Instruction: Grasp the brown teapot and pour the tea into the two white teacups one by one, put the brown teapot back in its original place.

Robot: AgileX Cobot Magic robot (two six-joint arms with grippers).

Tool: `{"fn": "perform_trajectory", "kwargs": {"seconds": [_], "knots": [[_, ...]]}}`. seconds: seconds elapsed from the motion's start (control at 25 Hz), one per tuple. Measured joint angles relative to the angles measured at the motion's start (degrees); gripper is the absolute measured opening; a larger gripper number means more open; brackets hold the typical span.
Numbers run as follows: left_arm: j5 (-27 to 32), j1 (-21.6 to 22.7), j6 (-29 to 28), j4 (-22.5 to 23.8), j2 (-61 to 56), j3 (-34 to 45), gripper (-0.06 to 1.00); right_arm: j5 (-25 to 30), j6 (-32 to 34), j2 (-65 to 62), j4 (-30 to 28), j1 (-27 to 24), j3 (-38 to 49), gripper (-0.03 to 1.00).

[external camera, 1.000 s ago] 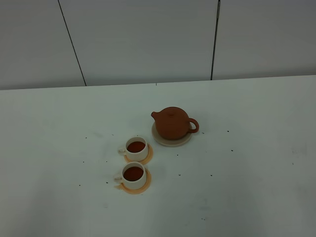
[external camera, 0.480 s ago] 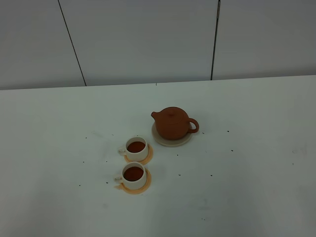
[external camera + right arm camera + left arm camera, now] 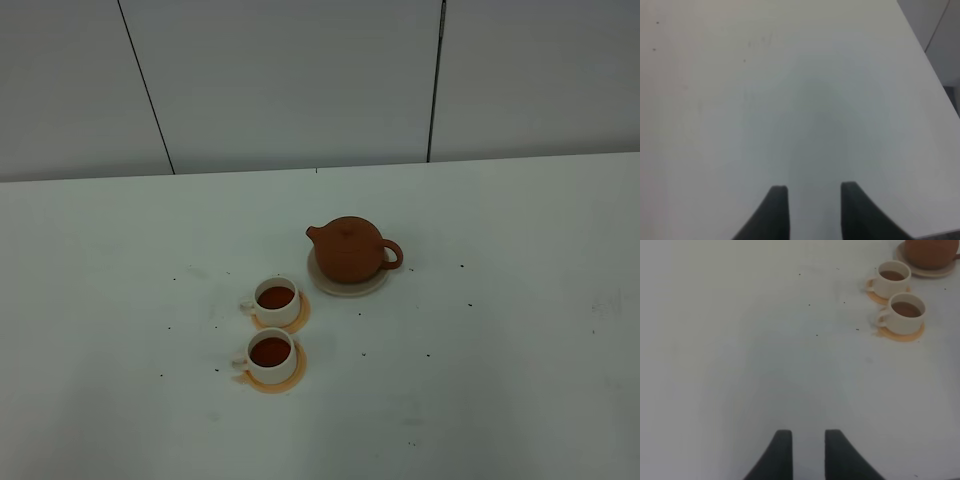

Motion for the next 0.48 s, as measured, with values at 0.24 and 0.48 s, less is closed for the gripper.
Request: {"fn": "perform_trajectory", "kwargs": {"seconds": [0.24, 0.48], "knots": [[0.0, 0.0, 0.0, 0.0, 0.0, 0.0, 0.23, -4.2, 1.5, 0.0, 2.8, 0.0, 1.3, 0.25], [0.0, 0.0, 0.0, 0.0, 0.0, 0.0, 0.23, -5.1, 4.2, 0.0, 0.9, 0.0, 1.5, 0.25]]}}
